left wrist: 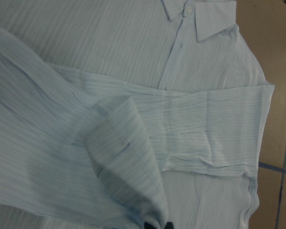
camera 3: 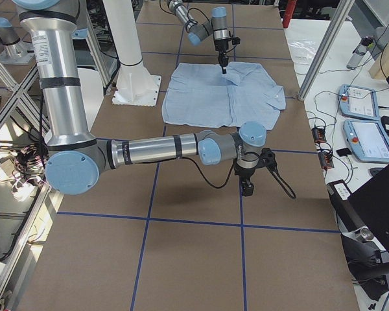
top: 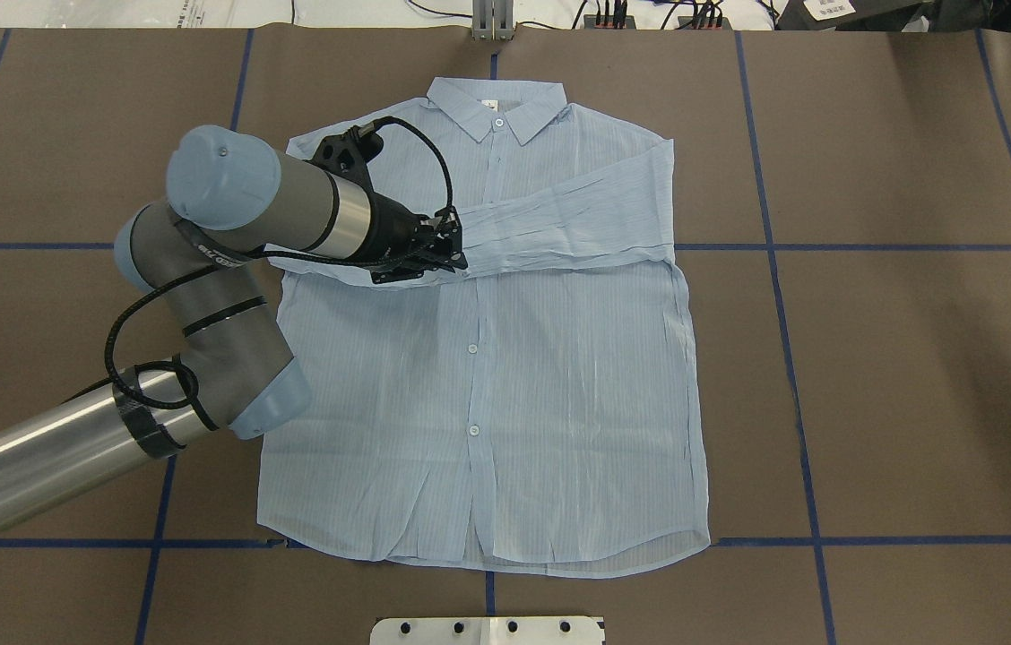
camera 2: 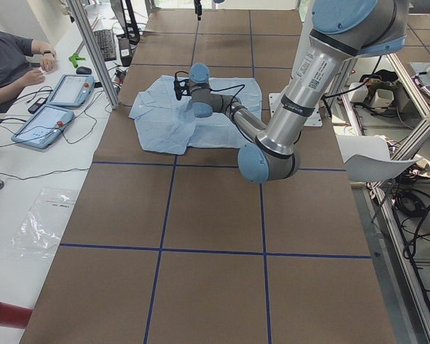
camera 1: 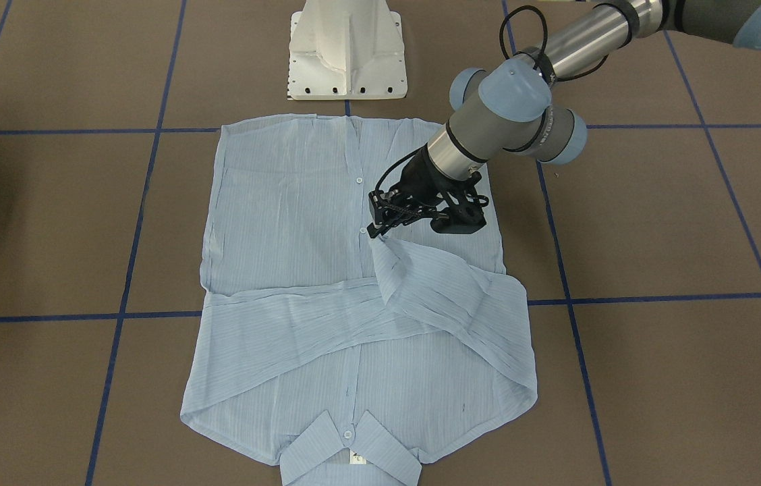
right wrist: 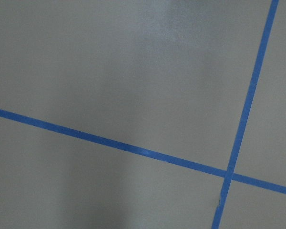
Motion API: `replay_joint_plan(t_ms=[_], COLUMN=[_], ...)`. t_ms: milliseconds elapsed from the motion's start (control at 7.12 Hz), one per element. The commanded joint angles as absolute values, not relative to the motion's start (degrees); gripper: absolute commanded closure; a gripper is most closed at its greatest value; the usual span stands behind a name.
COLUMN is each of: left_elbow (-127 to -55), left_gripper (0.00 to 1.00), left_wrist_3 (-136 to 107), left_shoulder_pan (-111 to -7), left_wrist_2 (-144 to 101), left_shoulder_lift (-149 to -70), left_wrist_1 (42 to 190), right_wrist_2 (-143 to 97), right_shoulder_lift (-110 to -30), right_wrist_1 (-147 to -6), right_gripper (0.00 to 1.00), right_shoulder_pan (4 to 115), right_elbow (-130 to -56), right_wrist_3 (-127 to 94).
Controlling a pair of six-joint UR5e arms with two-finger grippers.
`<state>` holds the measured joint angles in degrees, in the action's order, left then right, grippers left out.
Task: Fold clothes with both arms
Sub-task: 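Carry the grasped sleeve across the shirt front with the left gripper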
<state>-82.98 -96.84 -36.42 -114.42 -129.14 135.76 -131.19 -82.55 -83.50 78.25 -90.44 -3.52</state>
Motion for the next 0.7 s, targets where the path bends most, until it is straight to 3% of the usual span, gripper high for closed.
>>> replay_joint_plan(t_ms=[0,281,561], left_elbow=[-74.93,-70.15,-69.79], left_gripper=[1.00,0.99,0.29], left_wrist_3=[-99.04,-99.49,-99.05], left_shoulder_pan=[-35.33,-33.85,-30.00], left_wrist_2=[-112.77,-109.87,-107.77], left_shoulder_lift=[-136.19,-139.30,-139.48], left_wrist_1=[135.88,136.14,136.49], right_wrist_2=[-131.22,-131.22,-131.22], right_shoulder_lift=[-82.62,-82.62,-82.62], right_wrist_1=[-83.50,-83.50,-83.50], right_gripper=[0.00,0.00,0.00], right_shoulder_pan=[78.31,78.31,78.31], right_elbow=[-90.53,-90.62,-90.62], right_wrist_3=[-3.52,-3.60,-3.52])
